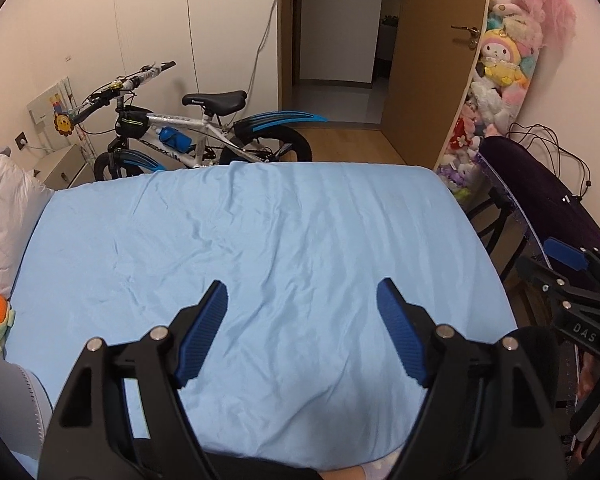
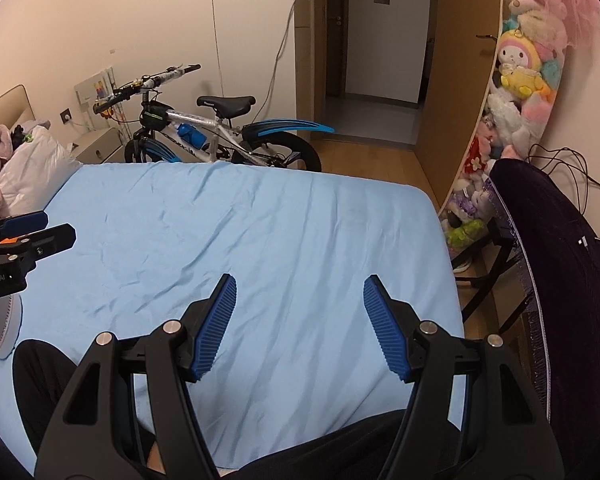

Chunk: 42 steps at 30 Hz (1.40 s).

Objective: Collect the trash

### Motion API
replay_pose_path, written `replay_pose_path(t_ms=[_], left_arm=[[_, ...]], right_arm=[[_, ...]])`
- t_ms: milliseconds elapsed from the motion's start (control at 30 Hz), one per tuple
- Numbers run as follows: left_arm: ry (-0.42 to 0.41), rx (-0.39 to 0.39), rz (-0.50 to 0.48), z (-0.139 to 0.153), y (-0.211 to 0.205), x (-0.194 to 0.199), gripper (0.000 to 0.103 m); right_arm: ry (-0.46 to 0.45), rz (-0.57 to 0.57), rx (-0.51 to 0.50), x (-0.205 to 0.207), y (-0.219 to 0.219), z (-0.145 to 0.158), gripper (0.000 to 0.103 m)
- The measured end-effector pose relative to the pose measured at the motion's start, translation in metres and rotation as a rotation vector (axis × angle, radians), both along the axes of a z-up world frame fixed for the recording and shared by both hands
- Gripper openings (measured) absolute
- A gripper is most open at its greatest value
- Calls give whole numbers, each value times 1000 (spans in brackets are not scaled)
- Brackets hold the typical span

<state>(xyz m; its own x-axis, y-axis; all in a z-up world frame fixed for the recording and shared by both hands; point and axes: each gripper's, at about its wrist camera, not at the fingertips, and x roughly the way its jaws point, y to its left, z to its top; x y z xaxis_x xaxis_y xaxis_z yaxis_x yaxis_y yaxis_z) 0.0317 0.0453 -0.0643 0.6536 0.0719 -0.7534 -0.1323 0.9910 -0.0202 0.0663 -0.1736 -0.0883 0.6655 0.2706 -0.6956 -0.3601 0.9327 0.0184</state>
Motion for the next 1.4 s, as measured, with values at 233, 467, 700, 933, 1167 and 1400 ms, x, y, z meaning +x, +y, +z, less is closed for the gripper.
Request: replay_pose_path(t_ms=[233, 467, 700, 933, 1167, 1400], left_arm=[[17, 14, -23, -7, -12, 5, 77], [26, 28, -27, -7, -16, 5, 77], [47, 35, -33, -12, -18, 3, 77], [57, 28, -32, -15, -17, 1, 77], [56, 29, -32, -15, -17, 0, 77], [50, 30, -26, -14, -13, -3, 77]], right_arm=[[10, -24, 5, -6, -13, 0, 65], [20, -29, 9, -6, -17, 0, 66], [41, -27, 3, -7, -19, -3, 66], [49, -24, 7, -9, -18, -5, 66], [45, -18, 9, -10, -17, -4, 66], [43, -12, 10, -11, -14, -2, 66]])
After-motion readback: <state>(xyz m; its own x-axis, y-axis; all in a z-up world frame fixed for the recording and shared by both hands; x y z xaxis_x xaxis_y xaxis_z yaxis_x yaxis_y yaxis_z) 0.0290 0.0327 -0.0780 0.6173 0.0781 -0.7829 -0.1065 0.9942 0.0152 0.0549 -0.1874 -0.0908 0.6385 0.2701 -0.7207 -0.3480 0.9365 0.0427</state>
